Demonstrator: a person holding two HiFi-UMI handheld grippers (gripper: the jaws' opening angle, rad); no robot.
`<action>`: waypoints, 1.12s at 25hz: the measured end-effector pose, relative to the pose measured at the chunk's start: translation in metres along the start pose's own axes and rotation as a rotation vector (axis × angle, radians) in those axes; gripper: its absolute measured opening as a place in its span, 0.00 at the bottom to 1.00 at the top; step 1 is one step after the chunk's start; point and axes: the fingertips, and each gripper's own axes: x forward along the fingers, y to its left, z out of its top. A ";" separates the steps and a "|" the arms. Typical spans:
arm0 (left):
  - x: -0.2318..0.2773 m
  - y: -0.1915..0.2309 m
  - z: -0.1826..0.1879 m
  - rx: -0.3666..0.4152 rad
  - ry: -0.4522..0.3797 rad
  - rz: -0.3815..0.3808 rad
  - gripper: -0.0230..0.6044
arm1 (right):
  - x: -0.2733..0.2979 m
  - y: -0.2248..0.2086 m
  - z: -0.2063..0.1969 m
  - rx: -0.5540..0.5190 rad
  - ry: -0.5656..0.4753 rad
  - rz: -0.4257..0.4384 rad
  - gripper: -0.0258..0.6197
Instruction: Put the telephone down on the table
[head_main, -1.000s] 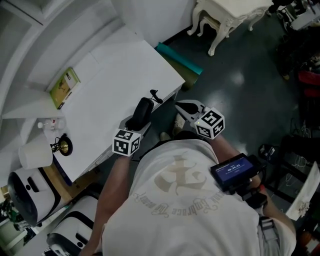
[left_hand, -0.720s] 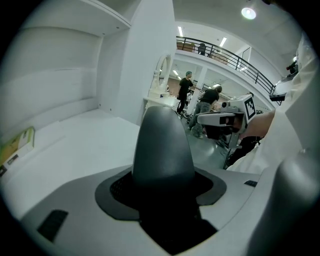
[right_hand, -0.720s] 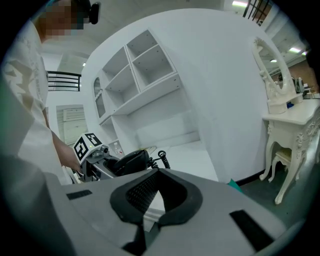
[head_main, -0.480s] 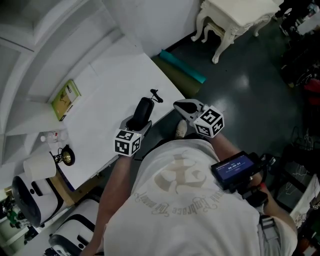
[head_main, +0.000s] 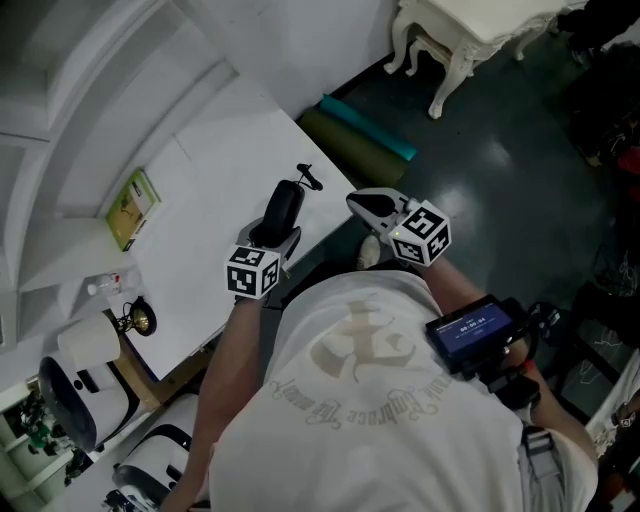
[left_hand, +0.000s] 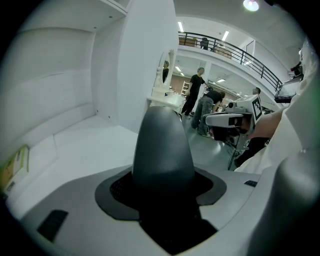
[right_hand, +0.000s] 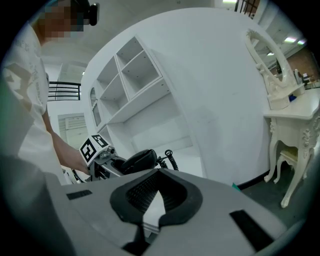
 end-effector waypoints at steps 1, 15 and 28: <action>0.002 0.002 0.003 0.006 0.004 0.001 0.48 | 0.000 -0.001 -0.001 0.006 0.000 -0.001 0.06; 0.037 0.032 0.039 0.096 0.037 -0.044 0.48 | -0.009 -0.005 -0.013 0.069 -0.022 -0.092 0.06; 0.082 0.045 0.053 0.205 0.128 -0.084 0.48 | -0.022 -0.025 -0.014 0.108 -0.043 -0.184 0.06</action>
